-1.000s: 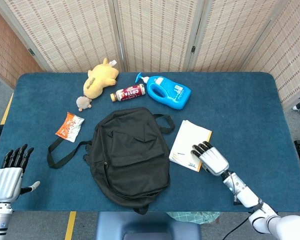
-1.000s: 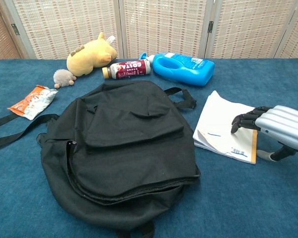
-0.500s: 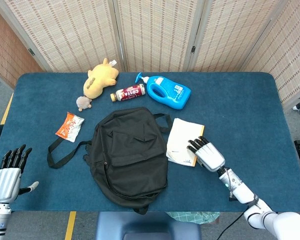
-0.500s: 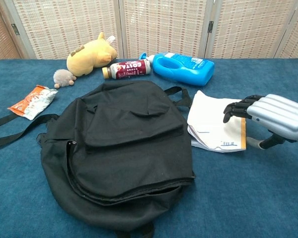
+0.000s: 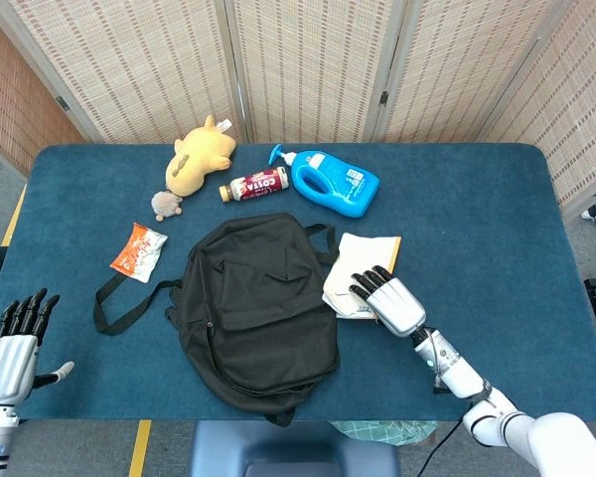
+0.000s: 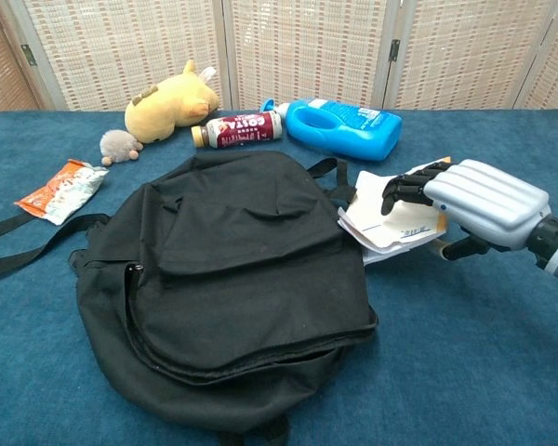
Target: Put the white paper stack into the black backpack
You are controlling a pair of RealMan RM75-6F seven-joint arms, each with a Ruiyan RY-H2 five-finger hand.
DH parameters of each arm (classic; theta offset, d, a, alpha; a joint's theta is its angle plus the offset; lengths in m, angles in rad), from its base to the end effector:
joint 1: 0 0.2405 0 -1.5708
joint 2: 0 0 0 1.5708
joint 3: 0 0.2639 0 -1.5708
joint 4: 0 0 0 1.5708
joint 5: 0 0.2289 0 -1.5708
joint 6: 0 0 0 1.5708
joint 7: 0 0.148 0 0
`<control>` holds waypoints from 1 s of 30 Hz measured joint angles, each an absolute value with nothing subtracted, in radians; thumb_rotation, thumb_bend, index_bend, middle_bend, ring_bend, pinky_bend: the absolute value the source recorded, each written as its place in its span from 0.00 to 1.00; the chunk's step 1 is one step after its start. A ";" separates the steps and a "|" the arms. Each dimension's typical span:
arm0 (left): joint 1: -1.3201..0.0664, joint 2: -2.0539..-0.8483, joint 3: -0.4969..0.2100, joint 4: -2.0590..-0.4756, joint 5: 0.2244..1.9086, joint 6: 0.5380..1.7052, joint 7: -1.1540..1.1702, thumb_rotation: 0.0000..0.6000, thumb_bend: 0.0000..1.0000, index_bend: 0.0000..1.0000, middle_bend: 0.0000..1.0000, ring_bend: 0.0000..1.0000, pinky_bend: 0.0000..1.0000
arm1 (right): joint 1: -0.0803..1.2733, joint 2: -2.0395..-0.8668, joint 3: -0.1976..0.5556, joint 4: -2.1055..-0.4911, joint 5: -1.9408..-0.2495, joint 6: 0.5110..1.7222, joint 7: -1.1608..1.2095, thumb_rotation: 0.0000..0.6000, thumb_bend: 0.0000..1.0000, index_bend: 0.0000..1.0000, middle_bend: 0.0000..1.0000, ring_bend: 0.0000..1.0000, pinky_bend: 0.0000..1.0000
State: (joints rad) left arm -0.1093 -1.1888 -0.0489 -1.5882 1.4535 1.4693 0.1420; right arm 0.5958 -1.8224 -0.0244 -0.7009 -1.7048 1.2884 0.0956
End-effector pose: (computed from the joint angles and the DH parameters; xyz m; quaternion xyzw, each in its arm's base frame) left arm -0.3259 0.1947 0.1241 -0.6071 -0.3682 -0.3543 0.6085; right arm -0.2512 -0.3349 -0.0596 0.7906 -0.1921 0.4089 0.4133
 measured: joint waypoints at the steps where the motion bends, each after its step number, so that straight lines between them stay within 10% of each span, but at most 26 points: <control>1: -0.108 -1.188 -0.049 -1.588 1.454 1.470 0.140 1.00 0.14 0.00 0.01 0.01 0.00 | 0.596 -1.821 -0.023 -0.703 -1.704 1.290 0.090 1.00 0.55 0.33 0.25 0.25 0.23; 16: -0.115 -1.188 -0.050 -1.600 1.449 1.455 0.150 1.00 0.13 0.00 0.00 0.01 0.00 | 0.579 -1.797 0.014 -0.772 -1.650 1.294 0.028 1.00 0.47 0.27 0.16 0.21 0.21; 30: -0.122 -1.184 -0.051 -1.612 1.441 1.439 0.158 1.00 0.13 0.00 0.00 0.00 0.00 | 0.579 -1.835 0.032 -0.733 -1.631 1.307 0.043 1.00 0.30 0.50 0.27 0.23 0.22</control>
State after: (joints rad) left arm -0.1224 -1.1839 -0.0507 -1.6121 1.4410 1.4387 0.1585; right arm 0.5788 -1.8353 0.0321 -0.7329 -1.6313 1.3065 0.0426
